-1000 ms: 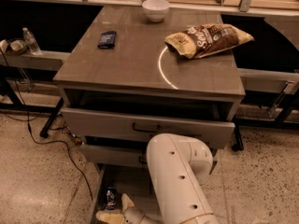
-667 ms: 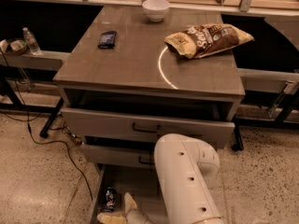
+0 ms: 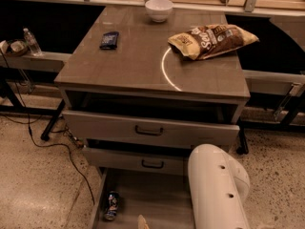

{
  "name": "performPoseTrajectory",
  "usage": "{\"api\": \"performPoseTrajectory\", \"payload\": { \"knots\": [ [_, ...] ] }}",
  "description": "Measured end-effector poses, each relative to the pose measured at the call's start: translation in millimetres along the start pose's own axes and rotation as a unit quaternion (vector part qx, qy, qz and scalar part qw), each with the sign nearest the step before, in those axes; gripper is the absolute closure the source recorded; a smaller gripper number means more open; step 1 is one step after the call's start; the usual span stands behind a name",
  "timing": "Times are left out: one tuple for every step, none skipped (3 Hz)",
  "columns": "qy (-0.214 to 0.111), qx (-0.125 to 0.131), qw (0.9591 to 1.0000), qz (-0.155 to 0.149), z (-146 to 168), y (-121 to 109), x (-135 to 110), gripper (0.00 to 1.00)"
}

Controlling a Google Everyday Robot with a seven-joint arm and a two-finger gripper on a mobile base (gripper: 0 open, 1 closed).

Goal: Pick pepsi can from bottom drawer and place on counter

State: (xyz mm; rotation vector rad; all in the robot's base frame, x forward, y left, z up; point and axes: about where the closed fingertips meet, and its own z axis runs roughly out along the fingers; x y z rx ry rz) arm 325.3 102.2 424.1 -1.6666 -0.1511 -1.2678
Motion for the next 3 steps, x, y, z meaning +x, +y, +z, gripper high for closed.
{"api": "performPoseTrajectory", "payload": {
  "knots": [
    [-0.007,0.006,1.0,-0.001,-2.0,-4.9,-5.8,0.0],
    [-0.002,0.018,0.9997,-0.017,4.7,-8.3,-2.0,0.0],
    [0.006,0.036,0.9989,-0.031,26.4,-7.7,10.2,0.0]
  ]
}}
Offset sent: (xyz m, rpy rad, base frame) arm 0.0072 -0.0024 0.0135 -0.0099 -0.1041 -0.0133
